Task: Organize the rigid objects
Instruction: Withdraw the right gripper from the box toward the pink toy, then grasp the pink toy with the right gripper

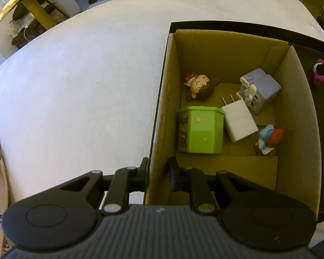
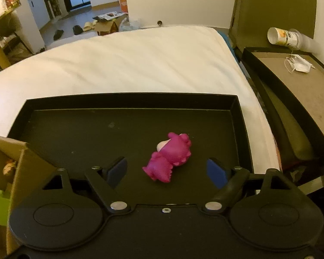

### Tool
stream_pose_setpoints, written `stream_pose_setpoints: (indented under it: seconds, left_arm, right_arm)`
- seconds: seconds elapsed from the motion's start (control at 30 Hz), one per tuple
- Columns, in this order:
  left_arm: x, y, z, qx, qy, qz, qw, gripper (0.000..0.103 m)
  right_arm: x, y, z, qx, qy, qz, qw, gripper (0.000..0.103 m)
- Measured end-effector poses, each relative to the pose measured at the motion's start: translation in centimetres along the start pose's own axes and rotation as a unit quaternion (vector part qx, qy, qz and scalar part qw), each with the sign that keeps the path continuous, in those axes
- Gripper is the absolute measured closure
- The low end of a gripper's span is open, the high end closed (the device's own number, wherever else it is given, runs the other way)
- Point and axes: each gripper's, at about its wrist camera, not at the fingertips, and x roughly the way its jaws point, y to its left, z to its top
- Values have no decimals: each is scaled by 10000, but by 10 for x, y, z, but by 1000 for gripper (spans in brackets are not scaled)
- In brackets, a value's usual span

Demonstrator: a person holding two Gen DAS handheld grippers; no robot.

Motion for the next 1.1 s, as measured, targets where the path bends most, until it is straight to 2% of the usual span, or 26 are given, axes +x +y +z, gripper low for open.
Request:
stream_pose_setpoints:
  seconds: [0.47, 0.53, 0.57, 0.6, 0.67, 1.1]
  left_arm:
    - [-1, -1, -1, 9, -10, 10, 10000, 85]
    - [-2, 0, 0, 0, -11, -1, 10000, 85]
    - [-2, 1, 0, -5, -12, -9, 10000, 85]
    - [-2, 1, 0, -10, -13, -15, 10000, 85]
    - [-2, 2, -1, -20, -13, -26, 10000, 85]
    - [-3, 7, -1, -70, -39, -112, 9999, 86]
  right_arm:
    - [25, 16, 11, -172, 256, -422, 9986, 23]
    - [28, 17, 12, -239, 341, -483, 9980, 32]
    - [31, 17, 11, -267, 412, -491, 9976, 47]
    - [32, 17, 11, -282, 499, -469, 9973, 58]
    - [31, 14, 12, -248, 526, -432, 9974, 68]
    - [-3, 9, -2, -283, 324, -101, 9990, 71]
